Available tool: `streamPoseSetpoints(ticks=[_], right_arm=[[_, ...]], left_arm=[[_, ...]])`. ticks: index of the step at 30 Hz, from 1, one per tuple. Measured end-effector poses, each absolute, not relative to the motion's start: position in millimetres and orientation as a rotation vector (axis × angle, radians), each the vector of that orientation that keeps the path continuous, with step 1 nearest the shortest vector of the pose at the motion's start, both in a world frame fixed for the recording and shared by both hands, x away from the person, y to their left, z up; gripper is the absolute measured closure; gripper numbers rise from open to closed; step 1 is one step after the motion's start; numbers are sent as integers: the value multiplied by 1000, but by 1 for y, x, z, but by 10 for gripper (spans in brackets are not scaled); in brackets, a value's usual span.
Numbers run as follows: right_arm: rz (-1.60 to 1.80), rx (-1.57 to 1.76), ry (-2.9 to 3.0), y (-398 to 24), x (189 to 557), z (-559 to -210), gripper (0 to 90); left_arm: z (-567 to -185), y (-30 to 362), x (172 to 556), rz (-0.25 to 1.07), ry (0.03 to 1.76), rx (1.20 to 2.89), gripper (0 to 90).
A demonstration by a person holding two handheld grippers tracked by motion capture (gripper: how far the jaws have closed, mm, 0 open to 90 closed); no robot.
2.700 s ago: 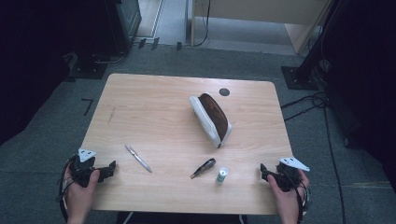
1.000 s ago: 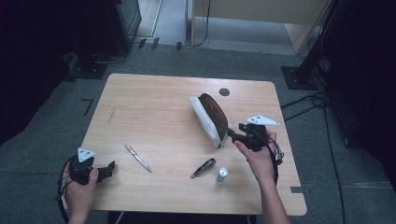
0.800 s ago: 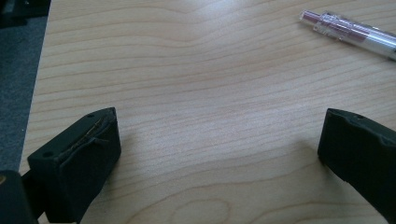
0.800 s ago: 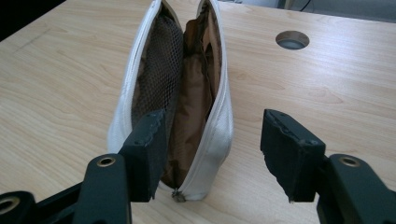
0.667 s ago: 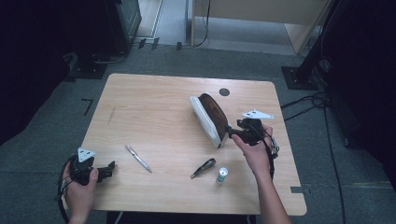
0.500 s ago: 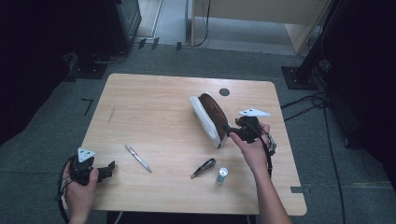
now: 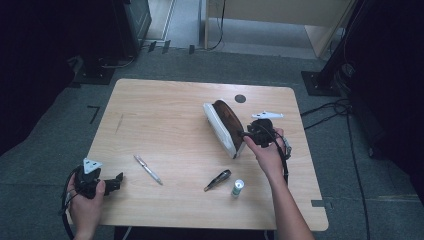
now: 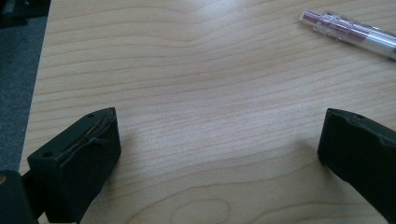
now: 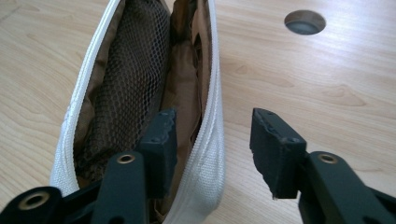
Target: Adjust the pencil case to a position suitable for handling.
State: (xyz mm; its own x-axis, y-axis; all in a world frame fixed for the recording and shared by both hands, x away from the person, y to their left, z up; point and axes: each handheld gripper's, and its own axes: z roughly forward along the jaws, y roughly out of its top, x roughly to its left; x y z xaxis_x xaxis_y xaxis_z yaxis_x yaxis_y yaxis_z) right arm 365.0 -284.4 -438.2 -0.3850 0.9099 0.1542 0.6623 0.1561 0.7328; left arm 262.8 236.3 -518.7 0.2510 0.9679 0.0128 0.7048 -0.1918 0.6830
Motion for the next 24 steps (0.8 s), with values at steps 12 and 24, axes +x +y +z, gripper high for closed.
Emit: streamPoseSetpoints(ticks=[12,24], right_arm=[[1089,1548,2138,-283,374,-441,661],[1115,1566,2131,-279,379,-442,859]], left_arm=[[-519,236,263,613,1516,1970,0],[-519,236,263,613,1516,1970,0]])
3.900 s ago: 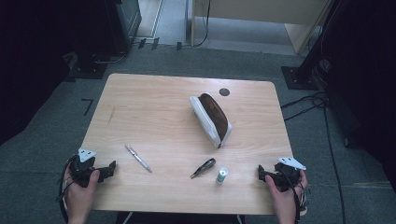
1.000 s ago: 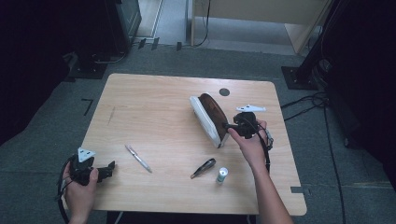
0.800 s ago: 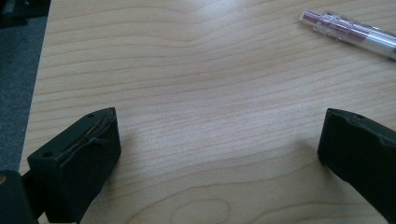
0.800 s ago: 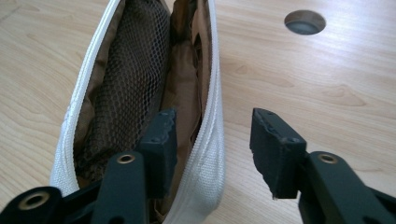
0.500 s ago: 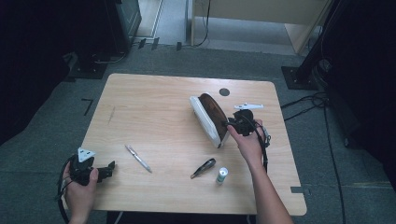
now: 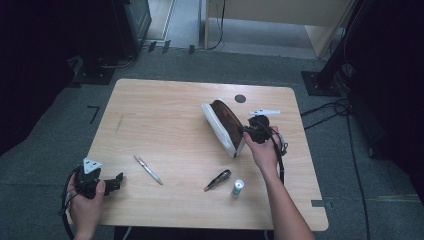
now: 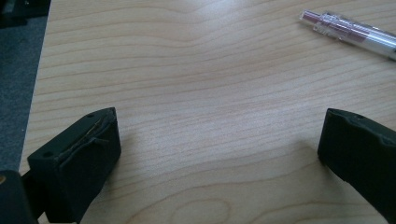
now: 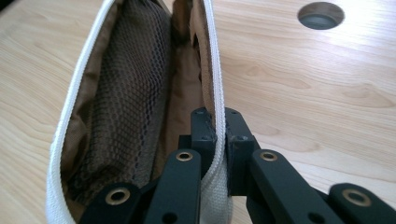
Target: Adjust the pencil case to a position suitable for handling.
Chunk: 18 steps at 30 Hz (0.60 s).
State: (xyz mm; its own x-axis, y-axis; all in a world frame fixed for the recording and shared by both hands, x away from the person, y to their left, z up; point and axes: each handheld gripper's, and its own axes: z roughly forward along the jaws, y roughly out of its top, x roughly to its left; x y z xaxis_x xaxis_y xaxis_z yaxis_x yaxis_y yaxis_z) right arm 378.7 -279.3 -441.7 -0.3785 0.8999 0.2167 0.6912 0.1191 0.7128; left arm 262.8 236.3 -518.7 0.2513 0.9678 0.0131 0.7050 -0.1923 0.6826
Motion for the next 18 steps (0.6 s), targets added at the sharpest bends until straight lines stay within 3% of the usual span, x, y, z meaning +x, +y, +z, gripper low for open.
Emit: streamPoseSetpoints(ticks=[18], right_arm=[[1334,1511,2229,-241,383,-423,862]], left_arm=[[-519,236,263,613,1516,1970,0]])
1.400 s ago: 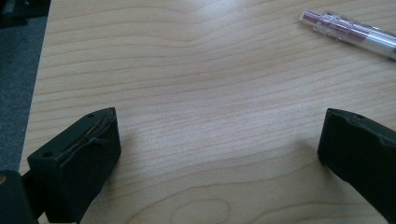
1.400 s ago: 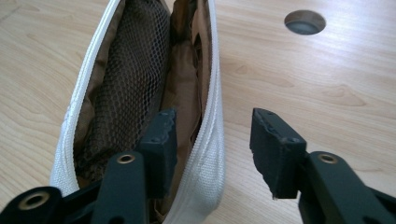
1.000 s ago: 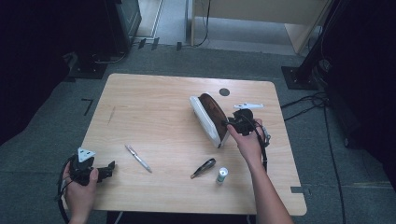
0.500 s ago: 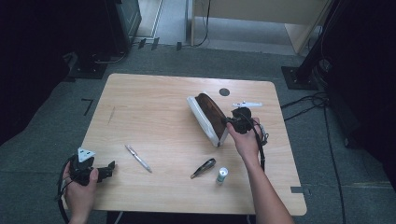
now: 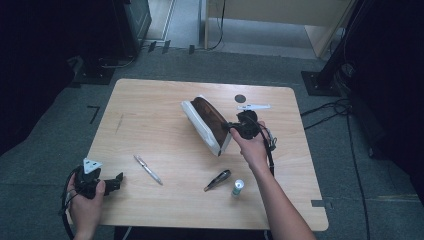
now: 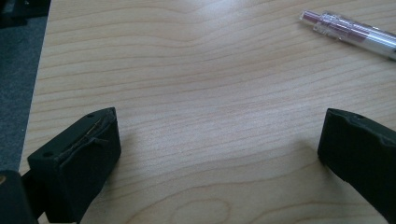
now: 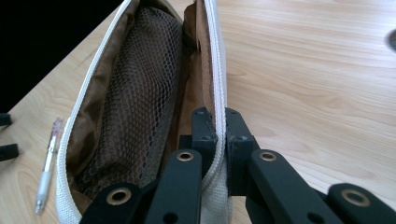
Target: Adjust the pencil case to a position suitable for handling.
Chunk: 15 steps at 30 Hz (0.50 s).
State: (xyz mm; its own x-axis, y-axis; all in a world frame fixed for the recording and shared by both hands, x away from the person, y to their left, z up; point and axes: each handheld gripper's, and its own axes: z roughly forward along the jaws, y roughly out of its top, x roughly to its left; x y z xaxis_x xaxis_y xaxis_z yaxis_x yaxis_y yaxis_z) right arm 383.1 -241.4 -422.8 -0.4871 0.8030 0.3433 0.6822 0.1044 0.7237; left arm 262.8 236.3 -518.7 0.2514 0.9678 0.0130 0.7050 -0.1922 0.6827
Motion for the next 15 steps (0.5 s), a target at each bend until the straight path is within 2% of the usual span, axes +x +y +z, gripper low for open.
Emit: streamPoseSetpoints(ticks=[15], right_arm=[[1296,1556,2273,-221,404,-449,855]], left_arm=[[-519,236,263,613,1516,1970,0]])
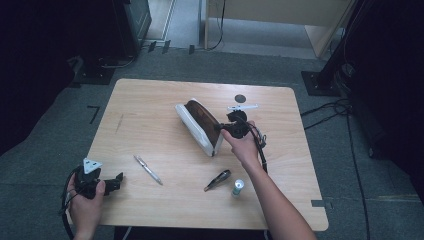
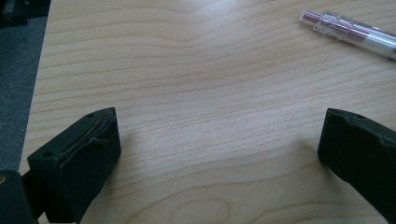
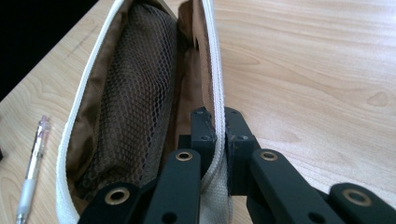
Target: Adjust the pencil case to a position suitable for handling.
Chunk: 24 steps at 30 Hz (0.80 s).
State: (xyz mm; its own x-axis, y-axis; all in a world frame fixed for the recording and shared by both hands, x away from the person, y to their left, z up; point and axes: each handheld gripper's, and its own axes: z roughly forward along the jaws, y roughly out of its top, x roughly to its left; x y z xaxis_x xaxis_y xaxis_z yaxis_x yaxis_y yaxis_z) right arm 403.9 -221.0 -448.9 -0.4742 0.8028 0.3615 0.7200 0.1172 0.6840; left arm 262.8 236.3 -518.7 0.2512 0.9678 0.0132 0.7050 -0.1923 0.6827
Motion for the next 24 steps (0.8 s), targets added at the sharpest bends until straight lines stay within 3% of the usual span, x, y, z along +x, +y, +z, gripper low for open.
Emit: streamPoseSetpoints(ticks=[8,12,14,15,17,22,24], right_arm=[[1292,1558,2254,-218,405,-451,828],[1290,1528,2293,-215,403,-451,602],[1292,1508,2297,-215,401,-451,559],[1283,1481,2297,-215,398,-447,470],[1282,1466,2284,-217,394,-443,404],[1305,1438,2261,-226,384,-434,307],[1314,1398,2259,-231,379,-431,319]], left_arm=[[-519,236,263,613,1516,1970,0],[-519,236,263,613,1516,1970,0],[-519,236,263,613,1516,1970,0],[-519,236,263,613,1516,1970,0],[-519,236,263,613,1516,1970,0],[-519,236,263,612,1516,1970,0],[-519,236,263,613,1516,1970,0]])
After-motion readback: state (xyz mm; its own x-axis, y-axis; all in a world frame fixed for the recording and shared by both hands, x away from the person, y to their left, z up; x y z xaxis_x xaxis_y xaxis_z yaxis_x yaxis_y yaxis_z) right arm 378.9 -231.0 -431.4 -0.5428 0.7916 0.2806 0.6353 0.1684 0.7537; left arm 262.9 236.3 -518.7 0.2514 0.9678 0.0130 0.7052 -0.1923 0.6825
